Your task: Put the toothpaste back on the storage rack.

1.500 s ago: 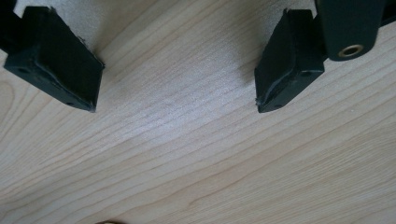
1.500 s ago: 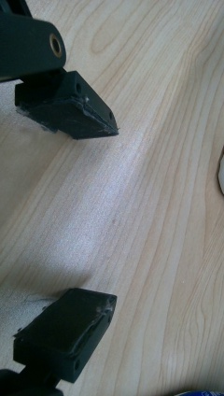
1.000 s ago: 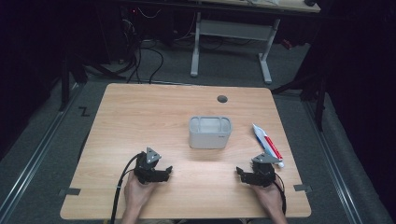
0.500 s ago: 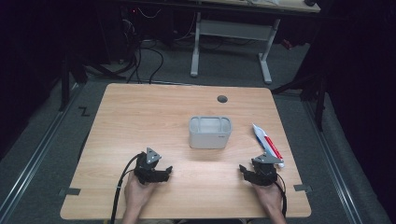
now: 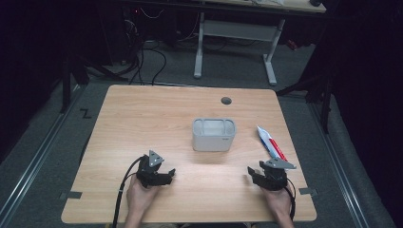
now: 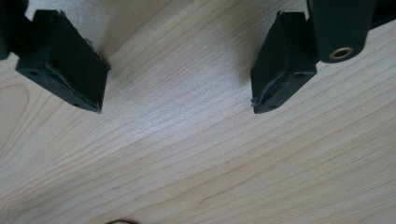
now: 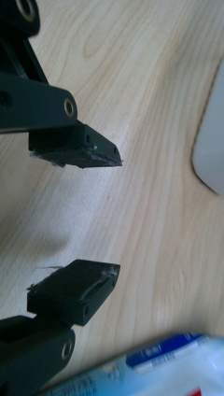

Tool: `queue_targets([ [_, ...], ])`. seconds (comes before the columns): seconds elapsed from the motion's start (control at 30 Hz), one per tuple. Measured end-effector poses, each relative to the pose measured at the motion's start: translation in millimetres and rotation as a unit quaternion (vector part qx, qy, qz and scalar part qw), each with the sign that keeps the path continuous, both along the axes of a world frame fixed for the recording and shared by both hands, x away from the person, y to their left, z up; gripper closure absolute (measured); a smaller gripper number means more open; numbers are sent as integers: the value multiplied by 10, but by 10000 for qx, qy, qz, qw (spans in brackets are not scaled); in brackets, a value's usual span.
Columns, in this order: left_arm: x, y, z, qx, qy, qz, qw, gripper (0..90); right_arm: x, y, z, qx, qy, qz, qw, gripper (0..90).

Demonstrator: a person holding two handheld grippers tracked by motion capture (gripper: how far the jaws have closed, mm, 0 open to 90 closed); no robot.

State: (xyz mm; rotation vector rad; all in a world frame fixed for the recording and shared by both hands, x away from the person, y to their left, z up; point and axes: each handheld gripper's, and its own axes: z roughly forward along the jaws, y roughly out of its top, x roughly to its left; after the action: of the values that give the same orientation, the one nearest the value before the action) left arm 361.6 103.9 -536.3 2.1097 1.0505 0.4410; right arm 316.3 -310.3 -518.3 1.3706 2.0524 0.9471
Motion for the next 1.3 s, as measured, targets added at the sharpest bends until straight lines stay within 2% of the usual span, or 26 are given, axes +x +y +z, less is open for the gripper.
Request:
queue_targets([
  [0.13, 0, 0, 0, -3, -3, 6, 10000, 197, -28, -44, 22, 31, -63, -52, 10000, 434],
  [0.4, -1, 1, 0, -2, -7, 15, 10000, 201, -61, -100, 13, 80, 4, -116, 9999, 435],
  [0.7, -2, 0, 0, -4, -8, 13, 10000, 203, -120, -205, 95, 116, -69, -141, 9998, 457],
  [0.9, -2, 1, 1, 0, -11, 11, 10000, 203, -130, -229, 133, 64, 62, -163, 9998, 485],
  [1.03, -3, 0, 0, -2, -10, 14, 10000, 204, -136, -265, 177, 81, 24, -200, 9998, 484],
  [1.23, -4, -1, 0, -13, -10, 22, 10000, 205, -138, -362, 281, 137, -168, -297, 9993, 477],
  [1.3, -4, -1, 0, -13, -8, 27, 10000, 206, -120, -383, 289, 171, -131, -333, 9992, 480],
])
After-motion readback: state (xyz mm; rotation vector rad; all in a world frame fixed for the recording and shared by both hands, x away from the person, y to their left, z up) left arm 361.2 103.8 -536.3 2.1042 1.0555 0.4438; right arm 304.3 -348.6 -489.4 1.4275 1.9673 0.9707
